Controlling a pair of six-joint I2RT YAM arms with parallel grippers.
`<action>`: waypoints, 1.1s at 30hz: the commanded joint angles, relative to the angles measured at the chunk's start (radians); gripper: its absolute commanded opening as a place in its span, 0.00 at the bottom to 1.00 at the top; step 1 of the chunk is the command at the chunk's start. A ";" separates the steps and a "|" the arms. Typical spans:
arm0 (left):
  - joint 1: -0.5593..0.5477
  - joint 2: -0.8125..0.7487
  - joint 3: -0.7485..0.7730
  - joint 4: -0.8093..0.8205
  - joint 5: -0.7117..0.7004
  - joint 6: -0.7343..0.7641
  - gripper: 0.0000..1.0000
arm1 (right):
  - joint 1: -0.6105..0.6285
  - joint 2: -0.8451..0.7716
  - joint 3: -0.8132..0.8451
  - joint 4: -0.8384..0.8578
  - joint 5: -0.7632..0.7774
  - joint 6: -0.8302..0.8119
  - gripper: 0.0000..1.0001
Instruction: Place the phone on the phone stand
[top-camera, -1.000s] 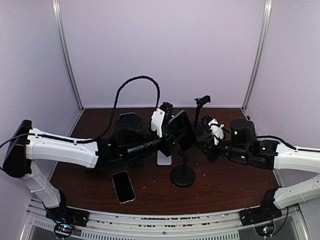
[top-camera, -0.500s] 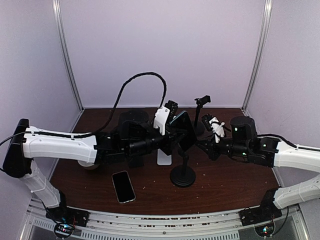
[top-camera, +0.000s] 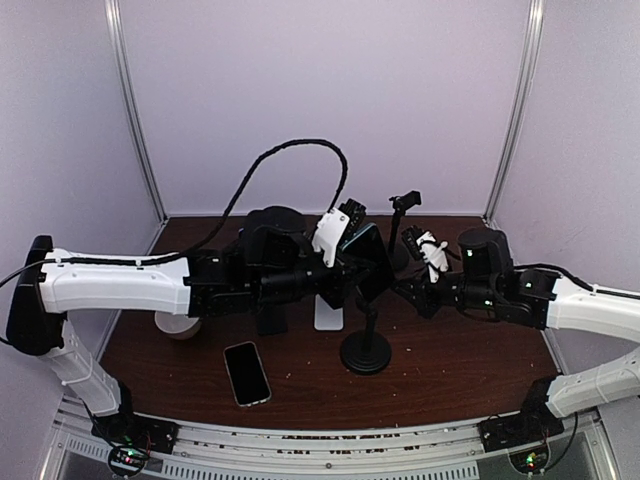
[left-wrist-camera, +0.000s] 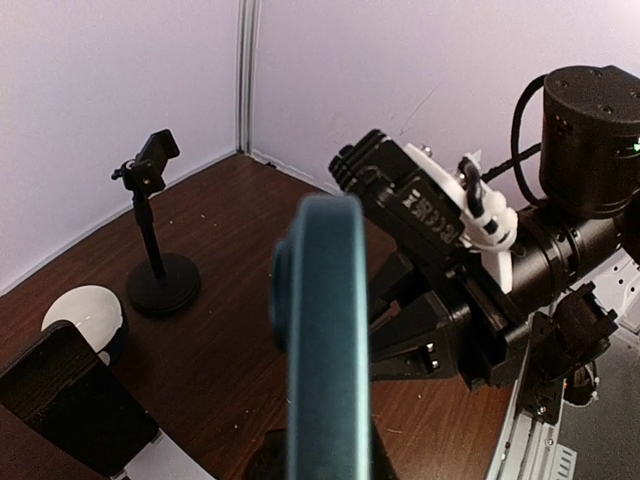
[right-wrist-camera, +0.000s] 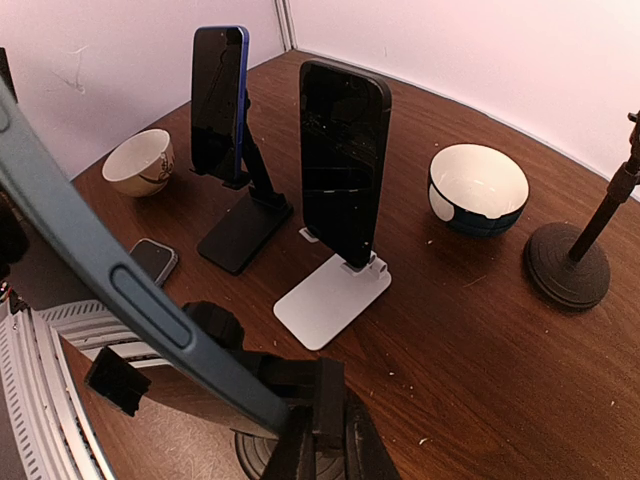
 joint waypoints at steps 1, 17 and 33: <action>-0.026 0.014 -0.048 -0.527 0.110 0.039 0.00 | -0.124 0.003 0.021 -0.091 0.314 0.030 0.00; -0.026 0.142 0.197 -0.691 0.073 0.084 0.00 | -0.111 0.001 0.012 -0.084 0.304 -0.016 0.00; -0.020 0.239 0.280 -0.877 0.084 0.119 0.00 | -0.049 -0.028 0.070 -0.115 0.343 -0.033 0.00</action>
